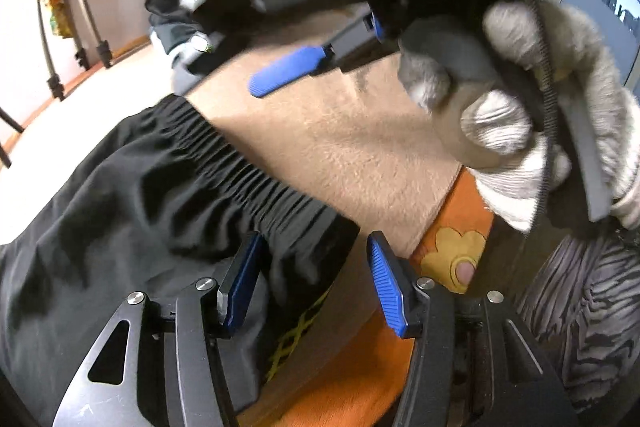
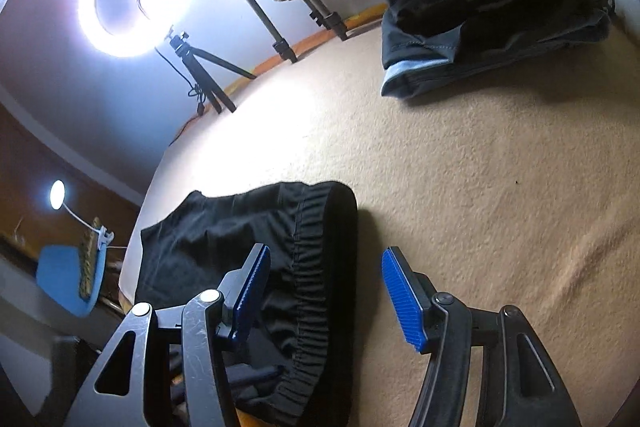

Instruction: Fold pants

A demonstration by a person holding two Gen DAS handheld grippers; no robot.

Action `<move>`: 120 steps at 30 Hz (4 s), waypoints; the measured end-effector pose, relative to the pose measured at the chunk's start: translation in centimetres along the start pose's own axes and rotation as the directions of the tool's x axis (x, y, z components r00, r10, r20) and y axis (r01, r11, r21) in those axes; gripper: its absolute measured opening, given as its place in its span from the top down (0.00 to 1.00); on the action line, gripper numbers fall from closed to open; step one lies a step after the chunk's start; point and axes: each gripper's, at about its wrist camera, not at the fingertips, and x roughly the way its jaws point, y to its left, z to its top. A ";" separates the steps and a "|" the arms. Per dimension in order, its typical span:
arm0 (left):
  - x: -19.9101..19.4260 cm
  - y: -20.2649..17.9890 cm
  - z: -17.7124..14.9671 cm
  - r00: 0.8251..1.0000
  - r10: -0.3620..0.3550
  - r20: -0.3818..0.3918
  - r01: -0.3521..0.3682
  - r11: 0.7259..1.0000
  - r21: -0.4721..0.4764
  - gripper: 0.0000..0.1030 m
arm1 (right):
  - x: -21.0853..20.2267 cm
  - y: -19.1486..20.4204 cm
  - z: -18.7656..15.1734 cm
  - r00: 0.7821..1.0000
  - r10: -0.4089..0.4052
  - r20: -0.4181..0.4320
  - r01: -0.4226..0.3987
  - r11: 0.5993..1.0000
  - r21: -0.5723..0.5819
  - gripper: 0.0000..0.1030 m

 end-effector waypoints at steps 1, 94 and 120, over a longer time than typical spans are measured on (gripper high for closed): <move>0.5 -0.2 0.2 1.000 0.015 -0.008 -0.015 1.000 0.008 0.45 | -0.2 0.0 0.1 1.000 0.000 0.004 0.000 1.000 -0.003 0.40; -22.4 22.7 -25.6 0.933 0.299 0.201 -0.016 0.590 -0.807 0.86 | 23.6 36.5 -6.5 0.977 0.022 -0.213 -0.102 0.923 -0.371 0.84; -28.2 22.9 -29.2 0.868 0.479 0.128 -0.135 0.476 -0.869 0.67 | 20.3 34.9 -2.2 0.974 0.170 -0.148 -0.207 0.933 -0.295 0.45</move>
